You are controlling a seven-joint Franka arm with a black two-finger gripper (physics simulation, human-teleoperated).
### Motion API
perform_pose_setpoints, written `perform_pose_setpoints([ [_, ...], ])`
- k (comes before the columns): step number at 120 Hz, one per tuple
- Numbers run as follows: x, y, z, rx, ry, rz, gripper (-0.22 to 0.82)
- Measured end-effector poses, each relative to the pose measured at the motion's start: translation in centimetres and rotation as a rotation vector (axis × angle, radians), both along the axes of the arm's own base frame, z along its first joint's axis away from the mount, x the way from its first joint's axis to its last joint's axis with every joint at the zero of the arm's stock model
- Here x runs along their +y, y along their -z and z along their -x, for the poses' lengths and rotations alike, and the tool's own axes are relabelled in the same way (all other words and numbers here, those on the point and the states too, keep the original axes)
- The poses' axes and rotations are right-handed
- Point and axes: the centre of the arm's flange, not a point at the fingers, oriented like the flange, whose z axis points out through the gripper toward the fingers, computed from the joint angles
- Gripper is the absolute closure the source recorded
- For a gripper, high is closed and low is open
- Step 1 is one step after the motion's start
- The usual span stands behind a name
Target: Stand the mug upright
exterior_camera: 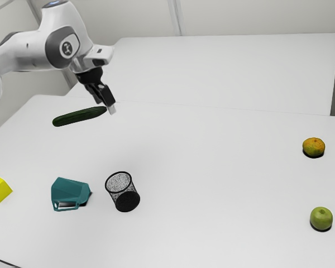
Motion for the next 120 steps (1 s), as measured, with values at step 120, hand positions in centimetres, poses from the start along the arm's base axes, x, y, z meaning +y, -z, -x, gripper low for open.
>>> perform_pose_setpoints([
  [120, 18.3, 16.6, 15.1, 0.195, -0.519, 0.338, 0.0],
])
